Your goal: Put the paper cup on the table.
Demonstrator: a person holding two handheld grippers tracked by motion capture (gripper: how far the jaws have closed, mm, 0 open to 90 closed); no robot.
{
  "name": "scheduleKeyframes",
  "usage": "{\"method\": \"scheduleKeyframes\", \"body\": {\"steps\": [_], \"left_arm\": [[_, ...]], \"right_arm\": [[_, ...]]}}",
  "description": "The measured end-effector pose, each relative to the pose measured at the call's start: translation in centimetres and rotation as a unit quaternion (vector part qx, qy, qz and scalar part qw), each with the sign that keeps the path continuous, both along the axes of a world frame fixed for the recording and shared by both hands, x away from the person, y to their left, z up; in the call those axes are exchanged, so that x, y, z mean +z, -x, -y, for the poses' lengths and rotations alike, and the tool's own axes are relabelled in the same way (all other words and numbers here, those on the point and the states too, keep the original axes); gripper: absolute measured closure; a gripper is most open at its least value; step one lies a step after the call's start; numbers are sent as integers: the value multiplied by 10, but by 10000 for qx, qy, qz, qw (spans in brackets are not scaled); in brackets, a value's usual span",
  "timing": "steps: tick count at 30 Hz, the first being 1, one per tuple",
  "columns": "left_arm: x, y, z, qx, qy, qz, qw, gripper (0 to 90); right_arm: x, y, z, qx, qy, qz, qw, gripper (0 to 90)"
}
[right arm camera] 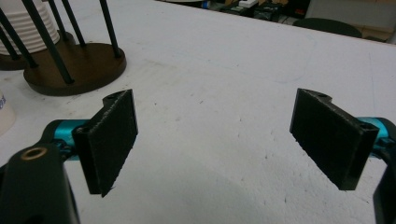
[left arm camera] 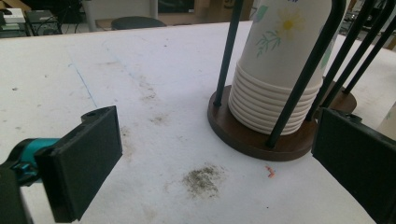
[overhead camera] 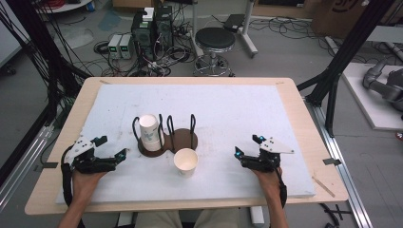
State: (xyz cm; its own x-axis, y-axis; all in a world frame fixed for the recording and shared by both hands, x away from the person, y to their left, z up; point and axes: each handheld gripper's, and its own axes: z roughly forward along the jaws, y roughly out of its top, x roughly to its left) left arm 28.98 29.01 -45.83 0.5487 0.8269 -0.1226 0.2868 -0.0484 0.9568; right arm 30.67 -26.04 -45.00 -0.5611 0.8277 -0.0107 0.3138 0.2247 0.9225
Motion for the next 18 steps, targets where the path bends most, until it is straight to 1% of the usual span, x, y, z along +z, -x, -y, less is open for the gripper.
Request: {"method": "scheduleKeyframes", "body": {"steps": [5, 12, 15, 16, 18], "left_arm": [[0, 1, 0, 0, -11, 23, 10000, 17], [0, 1, 0, 6, 40, 21, 10000, 17], [0, 1, -1, 13, 29, 34, 10000, 17], [0, 1, -1, 3, 30, 31, 10000, 17], [0, 1, -1, 16, 58, 45, 10000, 17]], "right_arm": [[0, 0, -1, -4, 13, 15, 10000, 154], [0, 0, -1, -7, 58, 38, 10000, 154], [0, 1, 0, 5, 21, 51, 10000, 154], [0, 1, 0, -2, 0, 20, 10000, 154], [0, 1, 1, 5, 12, 47, 10000, 154]]}}
